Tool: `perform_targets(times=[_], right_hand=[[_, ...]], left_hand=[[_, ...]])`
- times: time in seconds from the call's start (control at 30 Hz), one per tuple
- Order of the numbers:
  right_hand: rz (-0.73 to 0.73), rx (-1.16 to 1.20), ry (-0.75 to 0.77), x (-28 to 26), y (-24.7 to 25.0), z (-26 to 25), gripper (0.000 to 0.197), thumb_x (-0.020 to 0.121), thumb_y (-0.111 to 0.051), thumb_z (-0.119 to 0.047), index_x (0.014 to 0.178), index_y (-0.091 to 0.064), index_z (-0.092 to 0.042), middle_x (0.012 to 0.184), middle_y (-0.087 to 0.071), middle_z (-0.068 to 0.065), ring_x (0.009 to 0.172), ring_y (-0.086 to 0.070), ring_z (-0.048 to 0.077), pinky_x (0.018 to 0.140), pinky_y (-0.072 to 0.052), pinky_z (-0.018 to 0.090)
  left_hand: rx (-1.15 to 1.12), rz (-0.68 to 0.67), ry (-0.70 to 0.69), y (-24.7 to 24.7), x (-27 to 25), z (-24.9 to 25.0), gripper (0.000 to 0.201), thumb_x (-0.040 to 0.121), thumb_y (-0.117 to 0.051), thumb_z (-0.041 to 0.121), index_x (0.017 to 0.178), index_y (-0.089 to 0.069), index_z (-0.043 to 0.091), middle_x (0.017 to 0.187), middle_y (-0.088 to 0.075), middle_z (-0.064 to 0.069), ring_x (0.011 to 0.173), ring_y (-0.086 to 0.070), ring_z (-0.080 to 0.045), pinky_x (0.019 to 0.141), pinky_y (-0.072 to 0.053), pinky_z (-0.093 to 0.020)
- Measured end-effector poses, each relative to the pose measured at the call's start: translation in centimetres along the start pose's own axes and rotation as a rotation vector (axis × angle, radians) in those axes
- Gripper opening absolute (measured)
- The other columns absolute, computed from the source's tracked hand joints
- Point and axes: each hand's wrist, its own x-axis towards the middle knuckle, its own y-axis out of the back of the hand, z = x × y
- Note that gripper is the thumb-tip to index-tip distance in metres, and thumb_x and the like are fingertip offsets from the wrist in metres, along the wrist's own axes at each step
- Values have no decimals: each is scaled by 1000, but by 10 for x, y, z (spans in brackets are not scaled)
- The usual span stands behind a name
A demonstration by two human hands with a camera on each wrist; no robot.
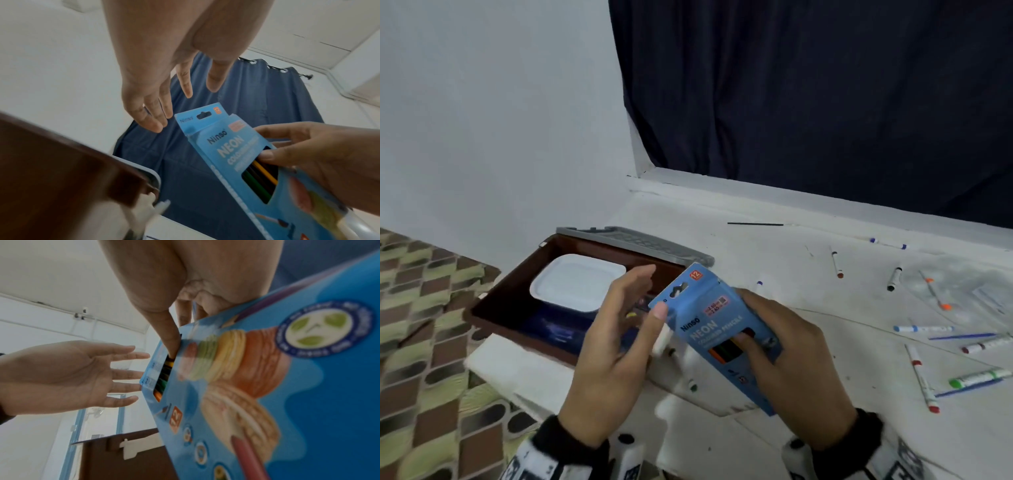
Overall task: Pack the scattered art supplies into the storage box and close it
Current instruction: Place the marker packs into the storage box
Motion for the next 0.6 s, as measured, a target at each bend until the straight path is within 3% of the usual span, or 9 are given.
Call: perform_targets(times=[0.13,0.23,0.43,0.6], right_hand=[[6,-141,168,21,-21,-32,43,90,-56,-23,130,-47,-36,114,-63,-17,101,-57,2,79,-53,31],[-74,-351,289,44,-49,-55,52,85,-58,-11,130,-44,-32,108,-65,-9,93,-61,15,73,-50,41],[-150,-650,243,85,-117,-97,62,78,-69,-8,134,-50,-29,97,-63,-7,85,-60,21,69,-44,38],[-184,-754,187,104,-155,-121,60,76,-65,-11,132,-54,-29,92,-63,-6,81,-59,21,70,-43,39]], left_hand=[[-37,91,-7,46,13,-13,30,99,-52,34,128,-57,28,125,-64,9,123,-59,-14,98,-52,-33],[16,85,14,91,28,-33,30,103,-46,39,126,-59,26,125,-63,10,116,-64,-13,95,-54,-39],[171,-46,-22,188,64,-81,30,98,-46,45,121,-60,32,120,-65,14,114,-63,-10,90,-51,-35],[439,-169,-88,246,101,-125,47,93,-40,63,127,-56,34,123,-61,19,115,-59,-9,94,-52,-44]])
